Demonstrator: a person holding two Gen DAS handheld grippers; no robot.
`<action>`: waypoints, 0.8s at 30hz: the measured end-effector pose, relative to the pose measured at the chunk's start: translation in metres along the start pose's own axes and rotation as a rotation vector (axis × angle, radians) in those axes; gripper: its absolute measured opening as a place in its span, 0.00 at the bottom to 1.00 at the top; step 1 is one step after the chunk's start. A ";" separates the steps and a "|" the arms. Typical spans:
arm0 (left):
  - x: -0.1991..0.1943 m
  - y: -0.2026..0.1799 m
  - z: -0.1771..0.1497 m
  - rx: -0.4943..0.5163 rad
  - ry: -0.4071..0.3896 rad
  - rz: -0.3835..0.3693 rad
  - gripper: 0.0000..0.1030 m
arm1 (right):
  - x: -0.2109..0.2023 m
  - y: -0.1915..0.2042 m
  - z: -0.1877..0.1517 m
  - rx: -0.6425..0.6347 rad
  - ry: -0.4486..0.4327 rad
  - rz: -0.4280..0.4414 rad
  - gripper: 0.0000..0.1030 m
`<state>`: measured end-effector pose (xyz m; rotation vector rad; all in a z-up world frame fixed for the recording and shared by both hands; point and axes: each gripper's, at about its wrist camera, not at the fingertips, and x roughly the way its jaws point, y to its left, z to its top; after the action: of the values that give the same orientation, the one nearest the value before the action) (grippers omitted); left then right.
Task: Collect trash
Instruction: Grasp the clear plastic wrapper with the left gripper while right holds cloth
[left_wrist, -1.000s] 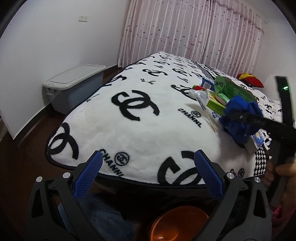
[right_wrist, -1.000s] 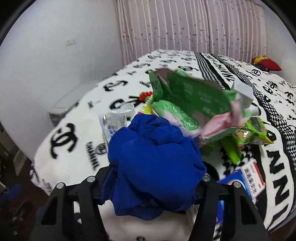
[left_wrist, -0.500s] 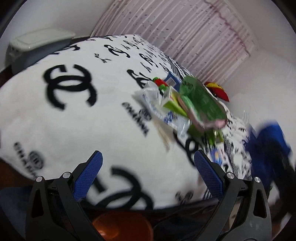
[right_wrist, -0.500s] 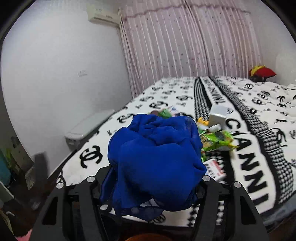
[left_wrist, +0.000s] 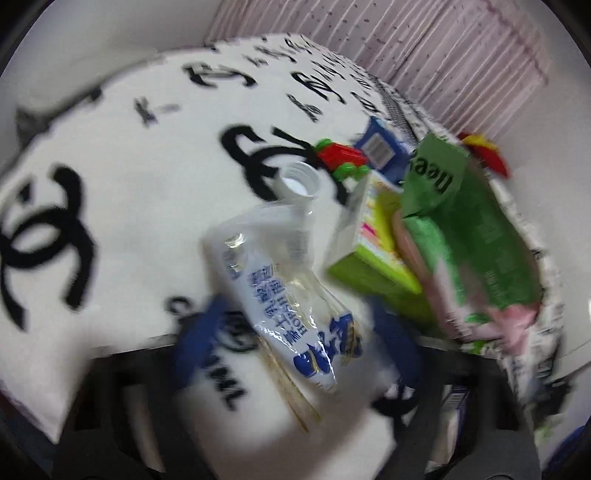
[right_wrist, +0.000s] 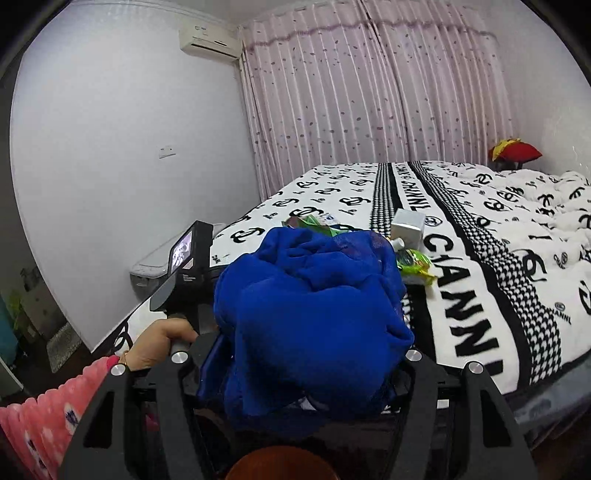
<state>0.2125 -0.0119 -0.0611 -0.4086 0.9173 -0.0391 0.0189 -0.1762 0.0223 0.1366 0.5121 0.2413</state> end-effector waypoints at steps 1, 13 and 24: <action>0.000 0.002 -0.001 0.013 -0.005 0.009 0.32 | -0.001 -0.001 -0.001 0.003 -0.001 0.000 0.61; -0.078 0.027 -0.008 0.133 -0.128 -0.124 0.05 | -0.010 -0.001 -0.010 0.025 -0.019 -0.003 0.61; -0.173 0.017 -0.083 0.445 -0.202 -0.190 0.05 | -0.035 0.011 -0.018 -0.004 -0.042 0.004 0.62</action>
<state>0.0399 0.0120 0.0206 -0.0809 0.6437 -0.3633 -0.0216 -0.1733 0.0253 0.1388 0.4698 0.2430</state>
